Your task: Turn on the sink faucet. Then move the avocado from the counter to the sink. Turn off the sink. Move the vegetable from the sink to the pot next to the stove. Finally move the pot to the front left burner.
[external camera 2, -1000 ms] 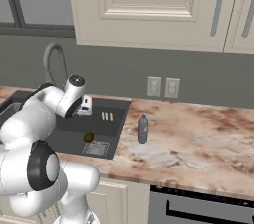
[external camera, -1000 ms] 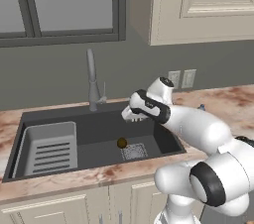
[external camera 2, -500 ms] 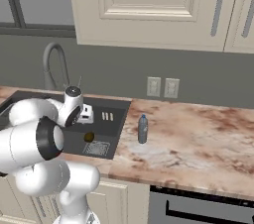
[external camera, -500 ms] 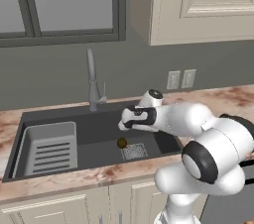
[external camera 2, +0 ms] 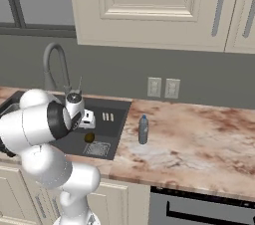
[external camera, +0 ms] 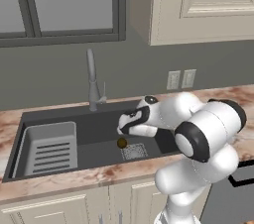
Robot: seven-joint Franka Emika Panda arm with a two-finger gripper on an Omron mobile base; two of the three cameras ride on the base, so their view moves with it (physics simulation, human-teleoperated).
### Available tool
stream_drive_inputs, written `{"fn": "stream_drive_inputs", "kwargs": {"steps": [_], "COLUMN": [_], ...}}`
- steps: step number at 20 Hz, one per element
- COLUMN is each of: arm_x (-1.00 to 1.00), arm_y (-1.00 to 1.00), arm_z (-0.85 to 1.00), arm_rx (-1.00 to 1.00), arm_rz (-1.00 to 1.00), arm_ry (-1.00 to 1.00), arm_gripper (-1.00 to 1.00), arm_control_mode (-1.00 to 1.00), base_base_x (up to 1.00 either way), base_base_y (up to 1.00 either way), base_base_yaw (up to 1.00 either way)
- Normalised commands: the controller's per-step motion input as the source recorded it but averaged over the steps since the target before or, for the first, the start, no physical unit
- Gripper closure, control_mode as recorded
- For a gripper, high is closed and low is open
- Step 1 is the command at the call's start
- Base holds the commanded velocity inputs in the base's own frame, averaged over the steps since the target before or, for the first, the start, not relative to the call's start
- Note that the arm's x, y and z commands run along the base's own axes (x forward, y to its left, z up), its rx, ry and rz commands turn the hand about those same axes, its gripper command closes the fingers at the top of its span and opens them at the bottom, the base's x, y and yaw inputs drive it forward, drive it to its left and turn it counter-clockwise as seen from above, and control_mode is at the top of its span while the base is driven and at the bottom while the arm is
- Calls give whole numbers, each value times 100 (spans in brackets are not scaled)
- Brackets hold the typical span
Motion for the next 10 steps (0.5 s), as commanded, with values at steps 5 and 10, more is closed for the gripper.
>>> {"fn": "stream_drive_inputs", "kwargs": {"steps": [5,10], "arm_x": [31,35], "arm_y": [0,0], "arm_z": [-31,-29], "arm_rx": [0,0], "arm_rz": [-9,-9], "arm_ry": [5,6], "arm_gripper": [-100,-100], "arm_control_mode": [-100,-100], "base_base_x": [0,0], "base_base_y": [0,0], "base_base_yaw": [0,0]}}
